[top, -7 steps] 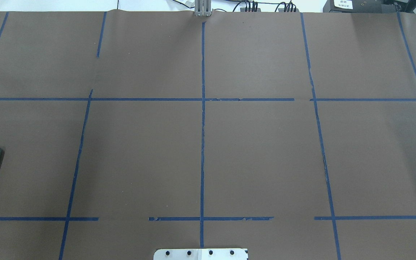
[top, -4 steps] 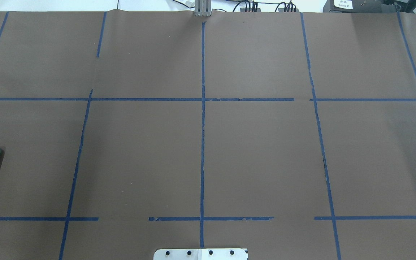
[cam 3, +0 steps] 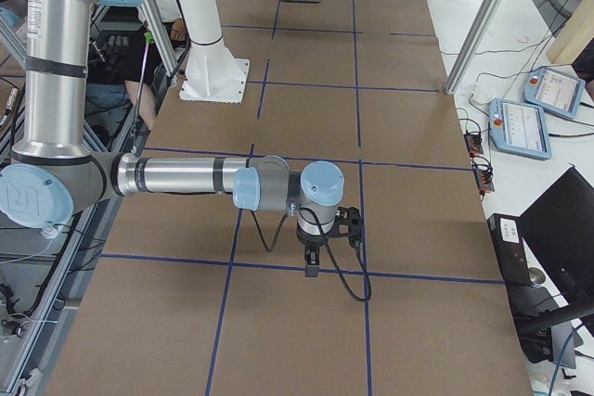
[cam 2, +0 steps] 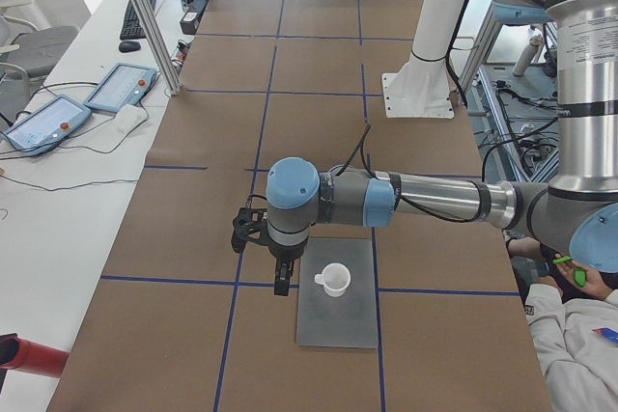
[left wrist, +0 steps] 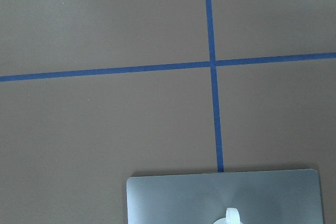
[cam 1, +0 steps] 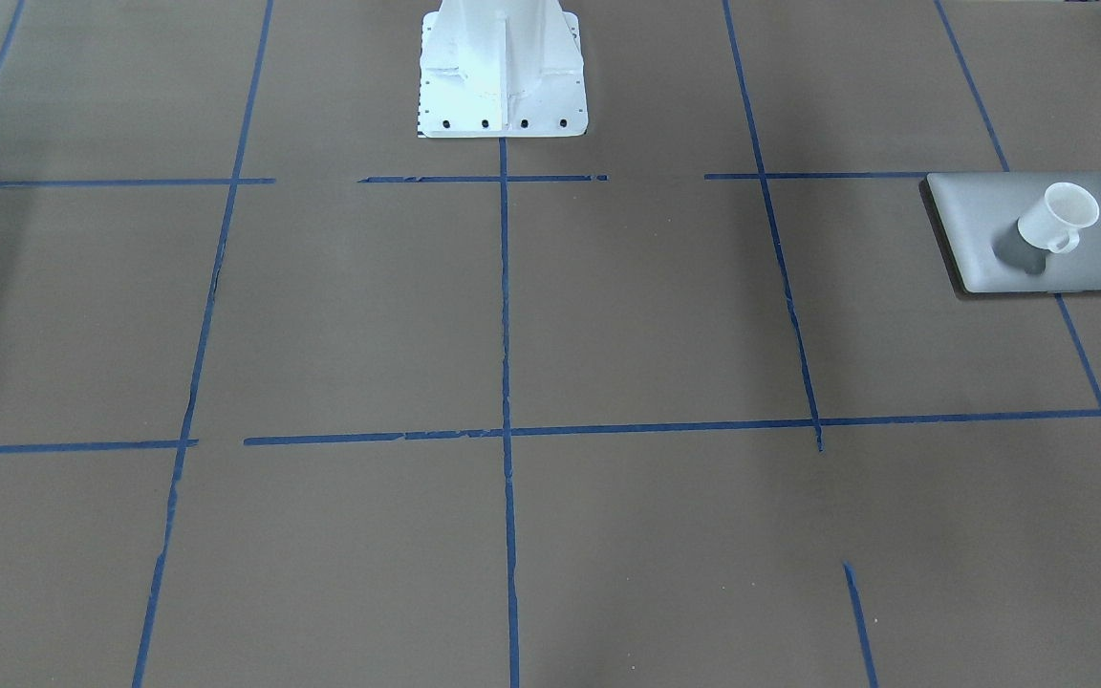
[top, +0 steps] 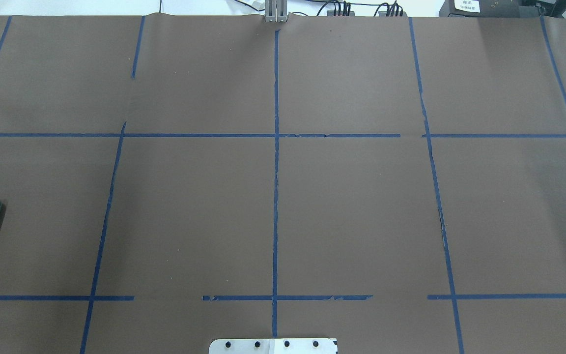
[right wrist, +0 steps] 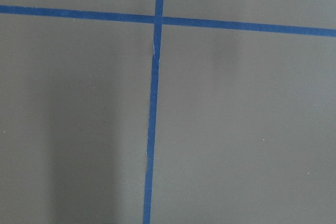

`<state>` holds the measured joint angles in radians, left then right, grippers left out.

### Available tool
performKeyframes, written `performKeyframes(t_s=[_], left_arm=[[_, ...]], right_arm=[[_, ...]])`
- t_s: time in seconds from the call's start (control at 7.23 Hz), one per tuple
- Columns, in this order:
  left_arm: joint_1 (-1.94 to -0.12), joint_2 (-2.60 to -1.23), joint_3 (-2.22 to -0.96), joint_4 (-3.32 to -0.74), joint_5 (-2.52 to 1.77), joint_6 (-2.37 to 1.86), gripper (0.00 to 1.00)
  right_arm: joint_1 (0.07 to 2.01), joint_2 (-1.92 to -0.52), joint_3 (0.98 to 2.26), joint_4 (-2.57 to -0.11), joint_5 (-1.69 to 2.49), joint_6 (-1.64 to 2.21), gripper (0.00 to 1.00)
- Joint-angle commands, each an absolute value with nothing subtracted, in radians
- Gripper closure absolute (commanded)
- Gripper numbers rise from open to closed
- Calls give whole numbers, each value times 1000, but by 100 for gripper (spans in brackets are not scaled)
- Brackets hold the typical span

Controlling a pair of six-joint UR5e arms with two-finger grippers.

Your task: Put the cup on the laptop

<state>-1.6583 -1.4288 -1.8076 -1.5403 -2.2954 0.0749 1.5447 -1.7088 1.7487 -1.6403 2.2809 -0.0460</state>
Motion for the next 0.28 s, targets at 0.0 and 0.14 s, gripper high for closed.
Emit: performKeyframes(t_s=[0.0,0.14], left_arm=[[-1658,-1428,-1777,-1539,-2295,77,0],[-1658,-1428,-1767,-1539,-2295,77,0]], right_arm=[[1545,-1709,1749,-1641,2281,-46,0],[1545,-1709,1749,-1641,2281,-46,0]])
